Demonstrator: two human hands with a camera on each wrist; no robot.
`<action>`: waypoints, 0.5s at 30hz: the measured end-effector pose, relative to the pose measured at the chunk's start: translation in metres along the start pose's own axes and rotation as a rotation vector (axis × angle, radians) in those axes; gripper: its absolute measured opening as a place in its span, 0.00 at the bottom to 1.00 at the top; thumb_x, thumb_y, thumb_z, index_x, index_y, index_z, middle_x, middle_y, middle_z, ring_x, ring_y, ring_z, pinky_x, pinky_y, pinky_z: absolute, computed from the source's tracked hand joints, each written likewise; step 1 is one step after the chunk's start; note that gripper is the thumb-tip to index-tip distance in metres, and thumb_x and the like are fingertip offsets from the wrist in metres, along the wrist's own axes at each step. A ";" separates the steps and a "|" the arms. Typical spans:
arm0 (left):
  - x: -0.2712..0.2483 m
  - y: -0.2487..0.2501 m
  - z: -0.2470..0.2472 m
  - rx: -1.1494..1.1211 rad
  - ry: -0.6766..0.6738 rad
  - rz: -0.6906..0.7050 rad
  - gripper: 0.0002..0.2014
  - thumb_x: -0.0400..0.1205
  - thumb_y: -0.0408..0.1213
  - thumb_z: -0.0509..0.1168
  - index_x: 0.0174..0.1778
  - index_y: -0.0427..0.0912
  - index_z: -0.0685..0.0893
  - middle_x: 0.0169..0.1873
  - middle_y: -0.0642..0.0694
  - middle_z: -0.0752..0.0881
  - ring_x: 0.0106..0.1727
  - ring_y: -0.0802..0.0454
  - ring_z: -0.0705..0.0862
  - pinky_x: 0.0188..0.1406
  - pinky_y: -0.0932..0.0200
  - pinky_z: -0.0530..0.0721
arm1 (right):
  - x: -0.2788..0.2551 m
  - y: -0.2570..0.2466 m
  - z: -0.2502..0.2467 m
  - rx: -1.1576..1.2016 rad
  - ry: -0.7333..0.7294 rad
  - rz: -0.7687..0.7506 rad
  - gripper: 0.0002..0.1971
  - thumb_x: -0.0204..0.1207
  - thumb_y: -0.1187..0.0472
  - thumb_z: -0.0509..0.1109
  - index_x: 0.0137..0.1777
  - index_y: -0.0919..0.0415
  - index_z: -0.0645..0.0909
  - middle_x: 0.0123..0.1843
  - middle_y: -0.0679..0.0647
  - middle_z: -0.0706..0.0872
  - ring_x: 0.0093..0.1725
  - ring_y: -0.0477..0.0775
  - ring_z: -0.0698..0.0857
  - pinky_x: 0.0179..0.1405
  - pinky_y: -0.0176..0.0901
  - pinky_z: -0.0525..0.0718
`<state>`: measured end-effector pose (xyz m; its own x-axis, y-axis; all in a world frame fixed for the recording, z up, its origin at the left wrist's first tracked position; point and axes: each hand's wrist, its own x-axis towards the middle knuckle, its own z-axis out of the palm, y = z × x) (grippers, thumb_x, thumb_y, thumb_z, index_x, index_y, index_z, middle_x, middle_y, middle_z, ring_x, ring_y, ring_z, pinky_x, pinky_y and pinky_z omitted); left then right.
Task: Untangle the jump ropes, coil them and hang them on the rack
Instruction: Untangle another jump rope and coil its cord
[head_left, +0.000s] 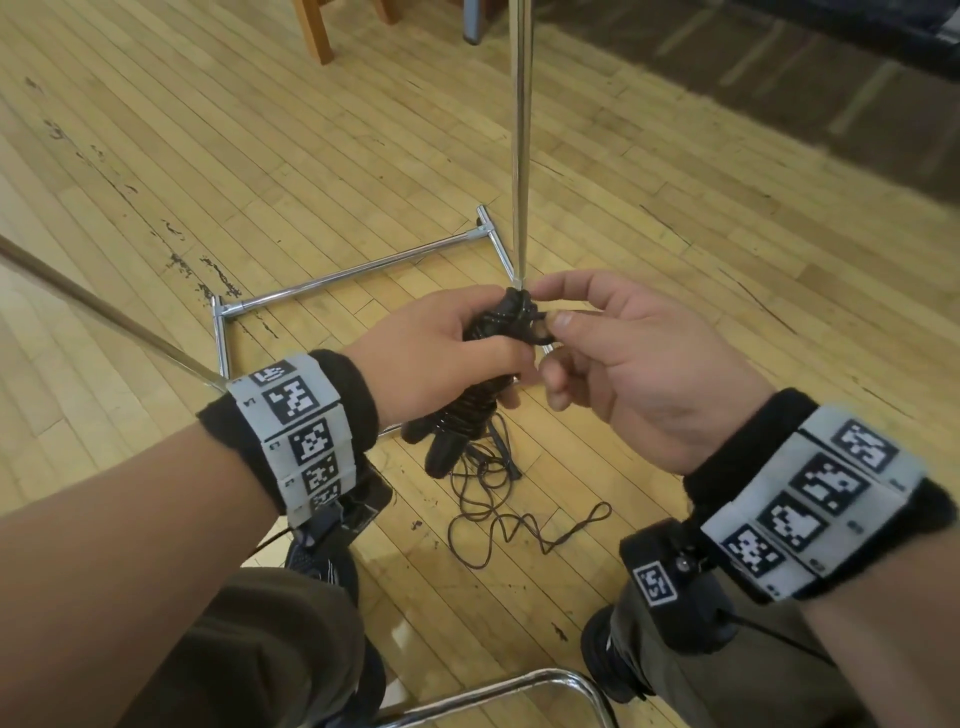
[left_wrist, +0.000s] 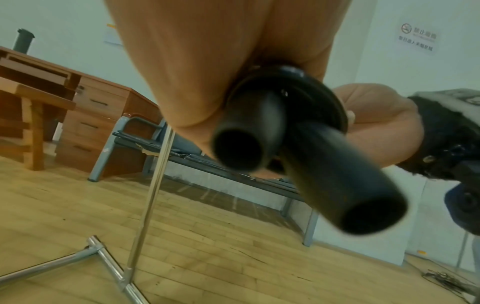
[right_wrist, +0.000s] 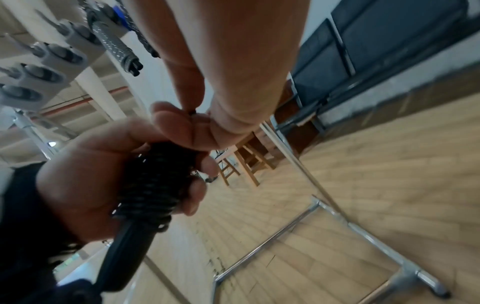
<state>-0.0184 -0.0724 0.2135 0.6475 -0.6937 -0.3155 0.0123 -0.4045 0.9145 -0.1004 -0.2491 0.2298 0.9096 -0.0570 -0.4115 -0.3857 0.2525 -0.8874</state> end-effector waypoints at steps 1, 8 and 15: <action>0.001 0.000 0.002 -0.046 -0.004 0.003 0.11 0.79 0.42 0.72 0.56 0.47 0.86 0.43 0.41 0.93 0.47 0.40 0.95 0.52 0.37 0.94 | 0.001 0.001 0.002 0.054 -0.001 0.002 0.13 0.89 0.72 0.60 0.70 0.62 0.79 0.44 0.63 0.85 0.28 0.50 0.82 0.26 0.43 0.82; 0.004 0.011 -0.006 -0.044 0.066 0.064 0.24 0.67 0.50 0.82 0.57 0.50 0.86 0.49 0.36 0.93 0.52 0.30 0.93 0.64 0.24 0.87 | 0.004 -0.004 0.005 0.160 -0.009 -0.031 0.13 0.88 0.70 0.64 0.70 0.62 0.81 0.46 0.63 0.83 0.24 0.49 0.75 0.20 0.41 0.76; -0.001 0.011 0.009 -0.220 0.129 0.074 0.19 0.82 0.56 0.72 0.47 0.43 0.80 0.39 0.30 0.89 0.35 0.34 0.88 0.44 0.31 0.90 | 0.002 -0.003 0.012 0.239 -0.055 -0.024 0.14 0.86 0.68 0.68 0.70 0.62 0.80 0.44 0.61 0.80 0.25 0.48 0.72 0.20 0.38 0.72</action>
<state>-0.0254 -0.0817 0.2216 0.7441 -0.6294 -0.2238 0.1178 -0.2061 0.9714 -0.0952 -0.2388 0.2339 0.9278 -0.0147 -0.3729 -0.3221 0.4733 -0.8199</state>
